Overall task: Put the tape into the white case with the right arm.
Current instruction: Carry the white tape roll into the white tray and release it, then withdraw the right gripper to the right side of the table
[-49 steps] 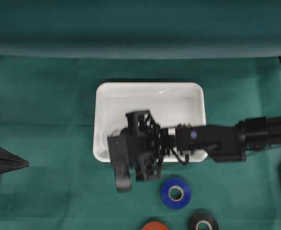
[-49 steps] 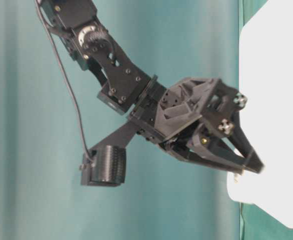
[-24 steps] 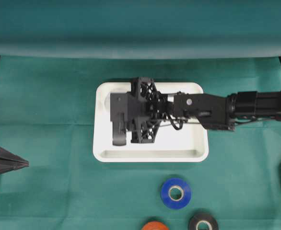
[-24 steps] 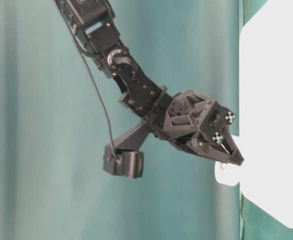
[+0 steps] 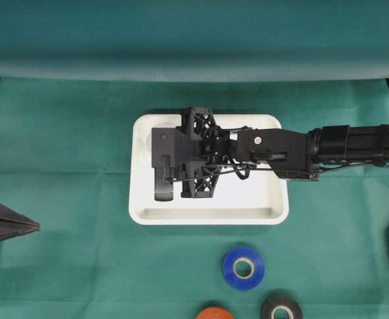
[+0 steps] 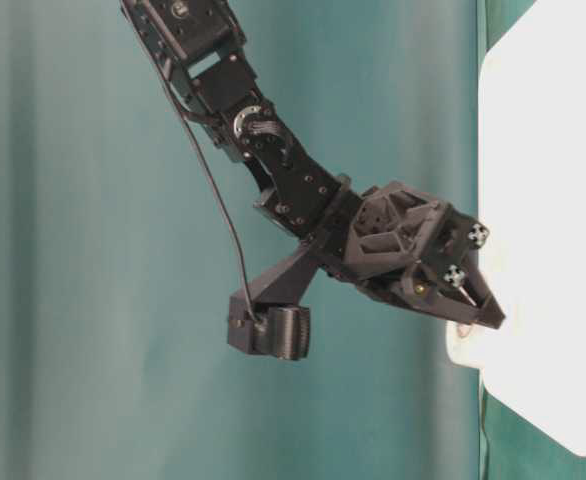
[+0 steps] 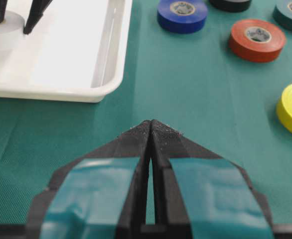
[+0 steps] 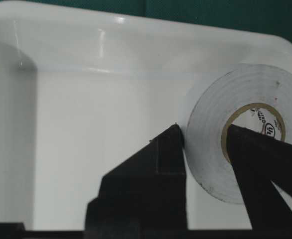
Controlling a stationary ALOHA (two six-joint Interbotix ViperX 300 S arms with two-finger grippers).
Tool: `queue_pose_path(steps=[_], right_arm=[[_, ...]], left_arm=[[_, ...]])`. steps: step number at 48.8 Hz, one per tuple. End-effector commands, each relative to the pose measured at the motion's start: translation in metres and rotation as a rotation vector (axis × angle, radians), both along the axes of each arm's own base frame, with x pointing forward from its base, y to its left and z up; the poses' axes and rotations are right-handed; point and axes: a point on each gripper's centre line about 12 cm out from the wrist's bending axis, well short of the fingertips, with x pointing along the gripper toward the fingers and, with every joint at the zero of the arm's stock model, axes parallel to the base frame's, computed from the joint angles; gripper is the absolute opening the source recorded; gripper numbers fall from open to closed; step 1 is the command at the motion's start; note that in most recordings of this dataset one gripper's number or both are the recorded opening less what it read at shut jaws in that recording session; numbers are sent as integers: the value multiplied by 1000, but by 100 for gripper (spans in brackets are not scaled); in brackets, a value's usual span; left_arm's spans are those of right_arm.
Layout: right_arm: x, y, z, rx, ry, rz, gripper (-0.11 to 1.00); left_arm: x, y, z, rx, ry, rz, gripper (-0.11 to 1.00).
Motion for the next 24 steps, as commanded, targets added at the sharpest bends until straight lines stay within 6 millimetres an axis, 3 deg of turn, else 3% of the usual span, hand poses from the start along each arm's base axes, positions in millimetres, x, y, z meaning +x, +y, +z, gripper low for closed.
queue_pose_path(steps=[1, 6, 15, 24], right_arm=[[6, -1, 22, -16, -59, 5, 2], [7, -1, 21, -15, -62, 5, 10], [8, -2, 16, -17, -62, 8, 56], [2, -2, 20, -16, -53, 1, 51]], left_arm=[[1, 0, 4, -1, -9, 3, 0], [1, 0, 4, -1, -8, 3, 0], [1, 0, 4, -1, -9, 3, 0], [1, 0, 4, -1, -8, 3, 0]])
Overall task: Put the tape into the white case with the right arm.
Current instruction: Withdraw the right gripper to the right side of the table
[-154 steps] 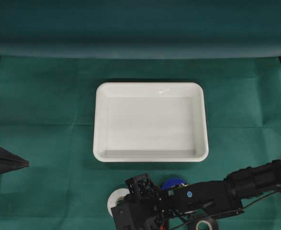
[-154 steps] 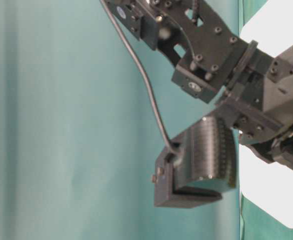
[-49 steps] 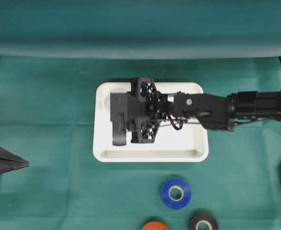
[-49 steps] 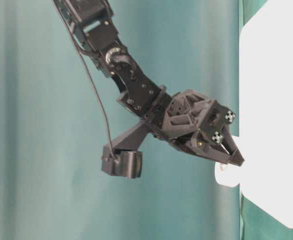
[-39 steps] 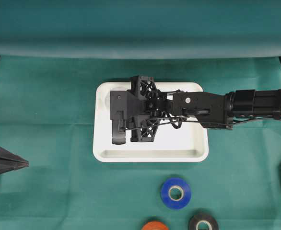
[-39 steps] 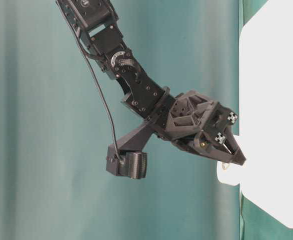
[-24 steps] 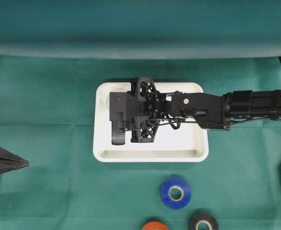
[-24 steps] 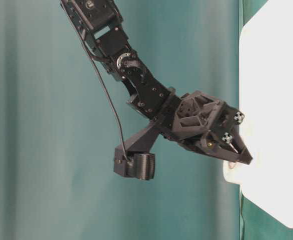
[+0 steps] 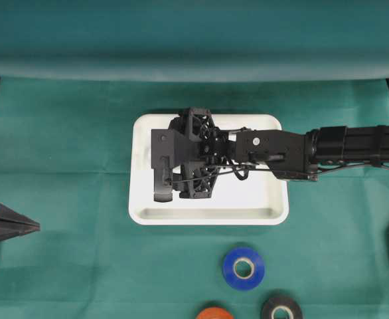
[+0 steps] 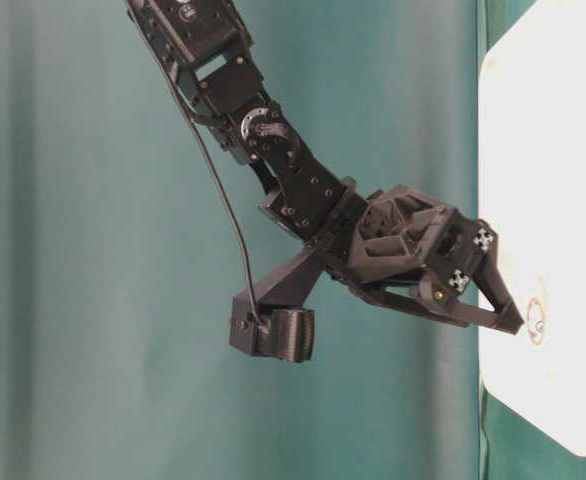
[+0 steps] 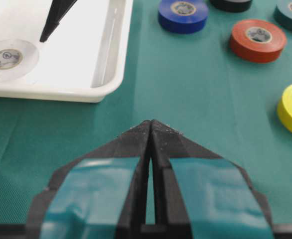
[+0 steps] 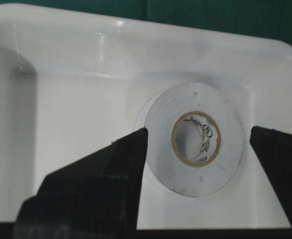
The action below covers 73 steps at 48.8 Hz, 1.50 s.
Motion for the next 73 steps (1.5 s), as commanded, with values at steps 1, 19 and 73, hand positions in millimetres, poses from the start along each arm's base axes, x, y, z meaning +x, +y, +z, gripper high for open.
queue_pose_path(steps=[1, 19, 73], right_arm=[[-2, -2, 22, -12, -34, -7, 51], [-76, 18, 38, 1, 19, -21, 51], [-284, 84, 38, 134, -327, -114, 50]], left_arm=[[1, 0, 3, 0, -6, 2, 0], [1, 0, 4, 2, -14, 3, 0], [-1, 4, 6, 1, -29, 29, 0]])
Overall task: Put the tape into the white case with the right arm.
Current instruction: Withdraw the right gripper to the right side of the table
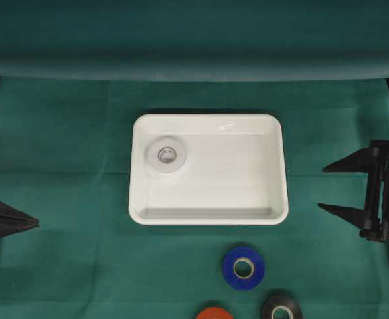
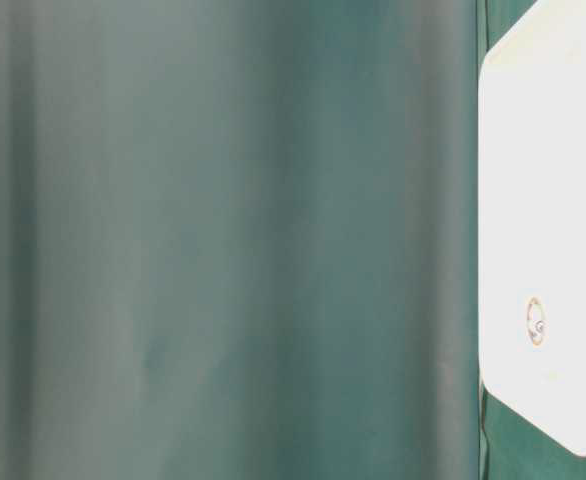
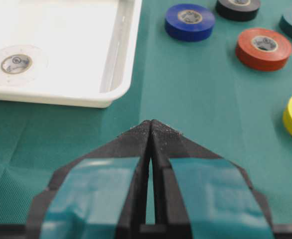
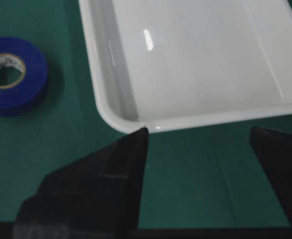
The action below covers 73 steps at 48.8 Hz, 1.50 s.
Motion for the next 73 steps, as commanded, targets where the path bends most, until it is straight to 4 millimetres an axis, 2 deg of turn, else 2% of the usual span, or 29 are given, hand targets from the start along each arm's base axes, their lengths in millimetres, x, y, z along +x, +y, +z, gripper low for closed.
queue_pose_path(steps=[1, 14, 39, 50, 73], right_arm=[[3, -1, 2, 0, -3, -1, 50], [7, 6, -6, 12, 32, 38, 51], [5, 61, -17, 10, 66, 320, 50], [1, 76, -23, 7, 82, 404, 50], [-4, 77, -29, 2, 127, 408, 51]], left_arm=[[1, 1, 4, 0, -5, 9, 0], [1, 2, 4, 0, -6, 12, 0], [1, 2, 4, 0, -6, 12, 0], [1, 2, 4, 0, -5, 12, 0], [1, 1, 4, 0, -5, 11, 0]])
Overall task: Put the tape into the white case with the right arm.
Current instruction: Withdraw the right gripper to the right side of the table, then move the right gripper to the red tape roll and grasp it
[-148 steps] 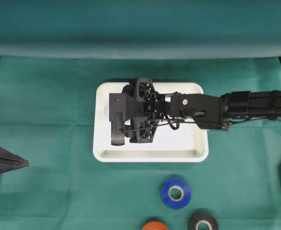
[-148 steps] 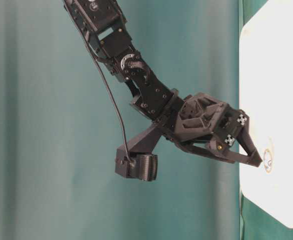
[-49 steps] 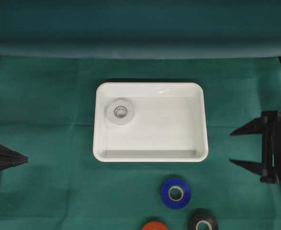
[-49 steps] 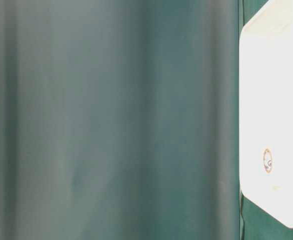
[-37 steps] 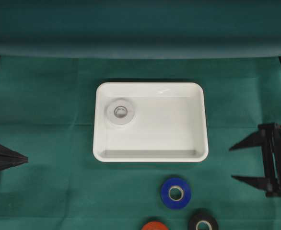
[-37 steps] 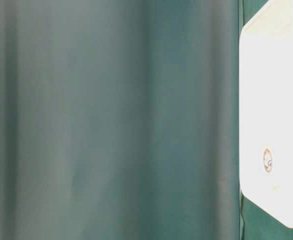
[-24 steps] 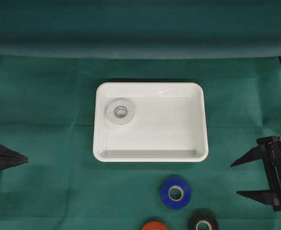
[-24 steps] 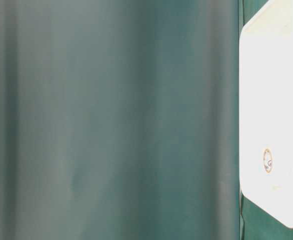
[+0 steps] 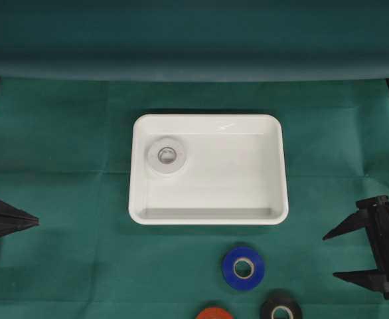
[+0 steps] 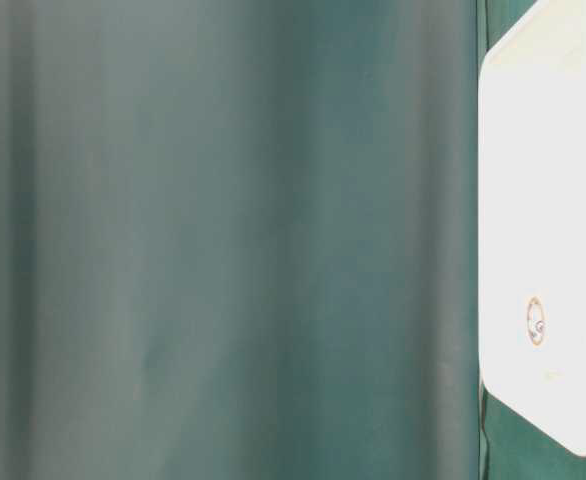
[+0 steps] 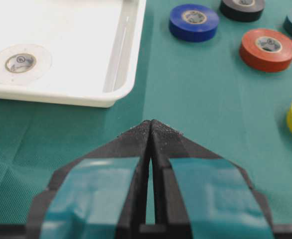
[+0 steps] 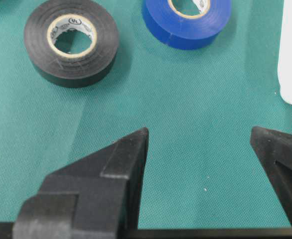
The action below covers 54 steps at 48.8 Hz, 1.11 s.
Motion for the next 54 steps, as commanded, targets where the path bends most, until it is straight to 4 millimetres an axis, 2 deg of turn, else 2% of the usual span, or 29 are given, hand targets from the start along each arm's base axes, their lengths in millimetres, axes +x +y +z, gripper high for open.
queue_pose_path(steps=[1, 17, 28, 54], right_arm=[[2, 1, 3, 0, -8, 3, 50], [5, 1, 5, 2, -13, 6, 50], [17, 6, 5, 0, 11, 24, 50], [118, 27, 9, -15, 106, 40, 50]], left_arm=[[1, 0, 4, 0, -6, 3, 0], [1, 0, 4, 0, -6, 2, 0], [1, 0, 4, 0, -6, 2, 0], [1, 0, 4, 0, -5, 3, 0]])
